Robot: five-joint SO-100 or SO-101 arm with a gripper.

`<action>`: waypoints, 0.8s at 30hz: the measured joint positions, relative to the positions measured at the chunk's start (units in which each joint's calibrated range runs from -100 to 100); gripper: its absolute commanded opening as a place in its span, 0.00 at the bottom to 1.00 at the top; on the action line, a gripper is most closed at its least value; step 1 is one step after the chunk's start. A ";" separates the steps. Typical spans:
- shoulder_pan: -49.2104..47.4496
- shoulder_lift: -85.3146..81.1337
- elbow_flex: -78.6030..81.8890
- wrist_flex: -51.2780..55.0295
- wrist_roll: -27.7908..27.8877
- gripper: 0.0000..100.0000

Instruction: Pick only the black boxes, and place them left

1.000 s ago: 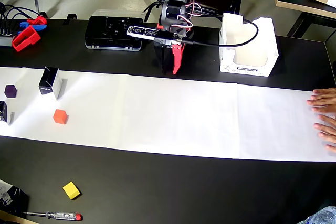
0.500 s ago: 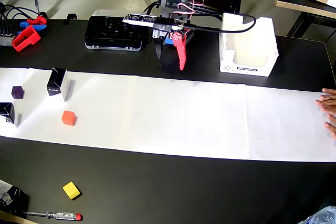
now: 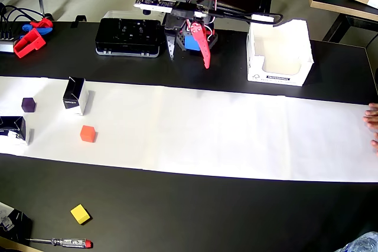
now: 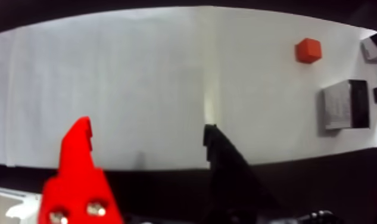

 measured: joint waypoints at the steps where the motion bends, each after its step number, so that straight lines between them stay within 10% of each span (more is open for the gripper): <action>1: 0.83 1.56 -3.18 1.94 0.63 0.36; 24: 21.60 23.46 -32.74 7.43 16.17 0.50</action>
